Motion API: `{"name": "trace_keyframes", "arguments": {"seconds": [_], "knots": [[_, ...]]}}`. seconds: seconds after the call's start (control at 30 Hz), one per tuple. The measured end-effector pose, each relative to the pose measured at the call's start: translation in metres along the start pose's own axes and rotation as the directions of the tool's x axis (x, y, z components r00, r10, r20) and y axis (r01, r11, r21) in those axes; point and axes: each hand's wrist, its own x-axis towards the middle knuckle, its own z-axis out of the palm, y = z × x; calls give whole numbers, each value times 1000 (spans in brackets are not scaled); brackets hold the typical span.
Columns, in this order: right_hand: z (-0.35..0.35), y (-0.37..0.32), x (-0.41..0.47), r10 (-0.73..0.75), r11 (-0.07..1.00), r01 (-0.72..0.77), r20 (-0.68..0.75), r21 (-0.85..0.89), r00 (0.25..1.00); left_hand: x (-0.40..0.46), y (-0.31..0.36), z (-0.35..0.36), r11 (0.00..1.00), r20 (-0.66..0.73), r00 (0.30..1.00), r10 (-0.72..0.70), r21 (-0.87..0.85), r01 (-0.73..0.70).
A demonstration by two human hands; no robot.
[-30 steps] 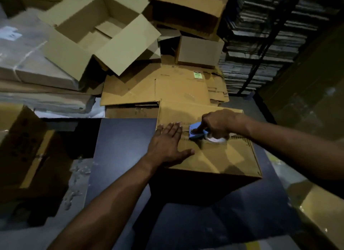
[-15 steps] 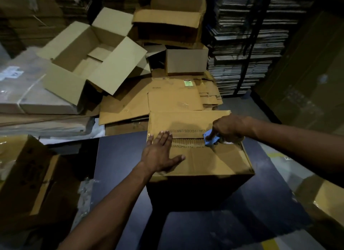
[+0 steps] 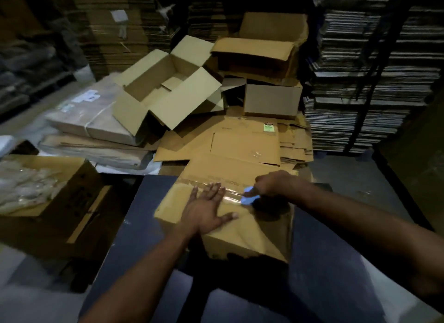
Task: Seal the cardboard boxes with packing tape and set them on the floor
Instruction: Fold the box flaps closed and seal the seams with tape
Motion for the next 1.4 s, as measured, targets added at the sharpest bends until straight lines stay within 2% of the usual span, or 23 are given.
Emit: {"name": "trace_keyframes", "arguments": {"seconds": [0.03, 0.1, 0.2, 0.27, 0.43, 0.63, 0.8, 0.87, 0.97, 1.03, 1.1, 1.27, 1.4], "knots": [[1, 1, 2, -64, 997, 63, -21, -35, 998, 1, -10, -5, 1000, 12, 1000, -1, 12, 1], [5, 1, 8, -190, 979, 173, -164, -111, 968, 4, -20, -14, 999, 20, 999, -36, 40, 35], [10, -2, 14, -226, 971, 187, -315, -151, 922, 3, 6, -8, 995, -31, 995, -91, 25, 92], [9, -8, 14, -190, 975, 148, -281, -164, 941, -1, 33, 7, 993, -39, 993, -115, -37, 114], [-5, -10, 12, -129, 973, 119, -35, -196, 991, -6, 46, 16, 985, -24, 985, -169, -32, 168], [7, 27, -17, -125, 960, 136, 61, -247, 990, -4, 47, 15, 985, -7, 985, -172, -17, 172], [32, 60, -45, -158, 978, 153, -24, -140, 987, -6, 53, 9, 980, -15, 980, -197, 8, 197], [39, 62, -44, -155, 984, 147, -76, -102, 985, -8, 81, 6, 980, -23, 980, -197, 10, 198], [42, 63, -40, -169, 983, 160, -110, -87, 979, -9, 144, 19, 991, 6, 992, -126, -52, 126], [42, 63, -41, -179, 982, 170, -109, -85, 978, -6, 161, 32, 987, 3, 988, -154, -41, 154], [42, 58, -39, -172, 984, 163, -128, -78, 977, 0, 150, 34, 984, -11, 984, -179, -16, 179], [37, 28, -32, -151, 988, 145, -175, -47, 973, 3, 96, 24, 990, -13, 990, -138, -29, 138], [40, 27, -37, -165, 985, 154, -186, -71, 968, 2, 83, 18, 992, 14, 992, -124, -2, 124]]}}
